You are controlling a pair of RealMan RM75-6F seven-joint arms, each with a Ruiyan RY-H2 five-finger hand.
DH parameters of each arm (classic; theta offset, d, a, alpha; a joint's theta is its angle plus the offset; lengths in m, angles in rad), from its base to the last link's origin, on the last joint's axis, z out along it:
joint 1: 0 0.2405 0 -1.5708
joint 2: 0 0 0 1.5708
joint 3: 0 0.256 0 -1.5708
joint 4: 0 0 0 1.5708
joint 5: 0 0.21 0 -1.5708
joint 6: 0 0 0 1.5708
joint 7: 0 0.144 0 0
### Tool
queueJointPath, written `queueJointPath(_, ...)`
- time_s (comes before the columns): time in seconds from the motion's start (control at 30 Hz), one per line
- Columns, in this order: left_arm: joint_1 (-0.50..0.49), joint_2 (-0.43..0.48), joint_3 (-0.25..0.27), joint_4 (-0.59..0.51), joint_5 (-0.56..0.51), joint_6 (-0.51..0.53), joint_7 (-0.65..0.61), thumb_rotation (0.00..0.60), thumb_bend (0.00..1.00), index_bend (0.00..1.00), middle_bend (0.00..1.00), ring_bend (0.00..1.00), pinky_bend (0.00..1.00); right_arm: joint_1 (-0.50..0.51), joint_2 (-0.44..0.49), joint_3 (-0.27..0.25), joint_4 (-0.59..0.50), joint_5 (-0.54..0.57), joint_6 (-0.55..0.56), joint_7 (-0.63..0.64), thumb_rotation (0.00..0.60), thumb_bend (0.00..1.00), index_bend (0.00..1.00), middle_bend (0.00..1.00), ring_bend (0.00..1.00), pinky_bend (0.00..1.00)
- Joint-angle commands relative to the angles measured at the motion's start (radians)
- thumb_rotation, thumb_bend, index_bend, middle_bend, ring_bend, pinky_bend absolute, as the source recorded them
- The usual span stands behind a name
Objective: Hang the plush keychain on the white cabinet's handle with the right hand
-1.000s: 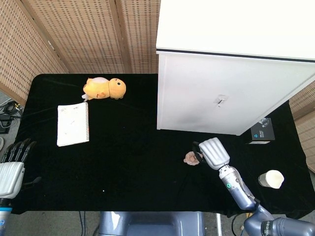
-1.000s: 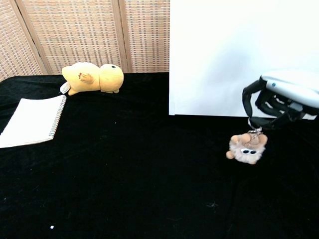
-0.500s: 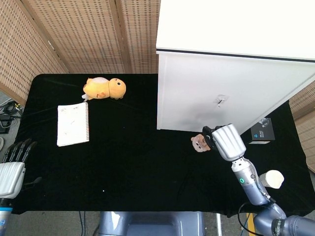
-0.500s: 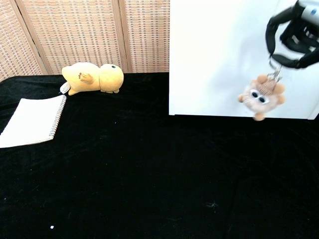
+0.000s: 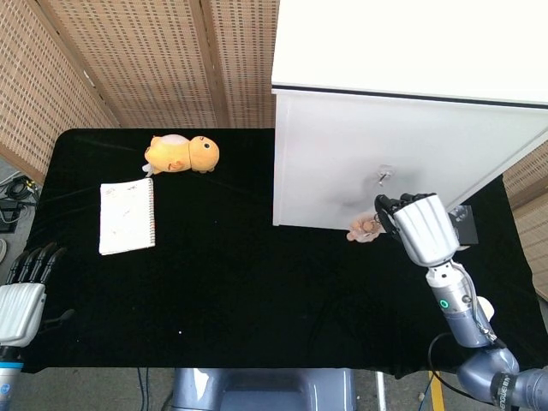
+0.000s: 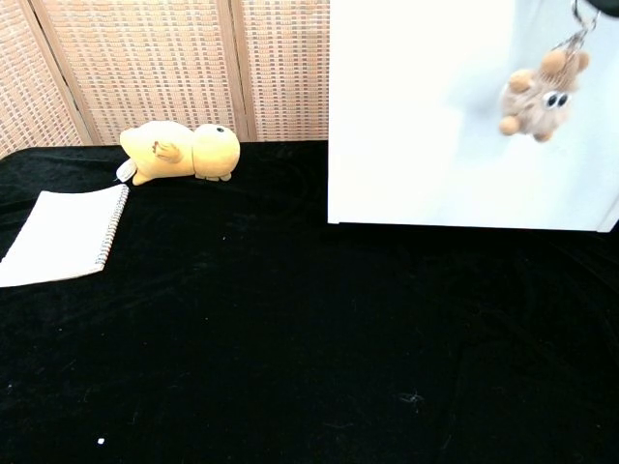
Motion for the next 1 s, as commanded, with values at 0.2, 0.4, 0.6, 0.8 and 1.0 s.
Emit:
queueJointPath(0.2,-0.002,0.002,-0.002,0.003,-0.004,-0.004,-0.004,0.600,0.00,0.00,0.00,0.00,0.00,0.014,0.026,0.052,-0.024,0.043,-0.006,-0.025,0.600,0.63,0.71,0.93,0.86,1.00)
queueJointPath(0.4,-0.002,-0.001,0.001,0.002,0.000,-0.005,0.002,0.600,0.00,0.00,0.00,0.00,0.00,0.041,0.037,0.087,-0.051,0.091,-0.042,-0.082,0.600,0.63,0.71,0.93,0.86,1.00)
queueJointPath(0.6,-0.004,-0.003,-0.001,0.004,-0.007,-0.009,0.003,0.600,0.00,0.00,0.00,0.00,0.00,0.062,0.039,0.090,-0.057,0.092,-0.064,-0.140,0.600,0.63,0.71,0.93,0.86,1.00)
queueJointPath(0.8,-0.004,-0.004,-0.001,0.005,-0.007,-0.010,0.004,0.600,0.00,0.00,0.00,0.00,0.00,0.070,0.035,0.085,-0.058,0.093,-0.075,-0.165,0.600,0.63,0.71,0.93,0.86,1.00)
queueJointPath(1.0,-0.004,-0.003,-0.002,0.003,-0.008,-0.009,0.003,0.600,0.00,0.00,0.00,0.00,0.00,0.071,0.030,0.073,-0.047,0.089,-0.079,-0.174,0.600,0.63,0.71,0.93,0.86,1.00)
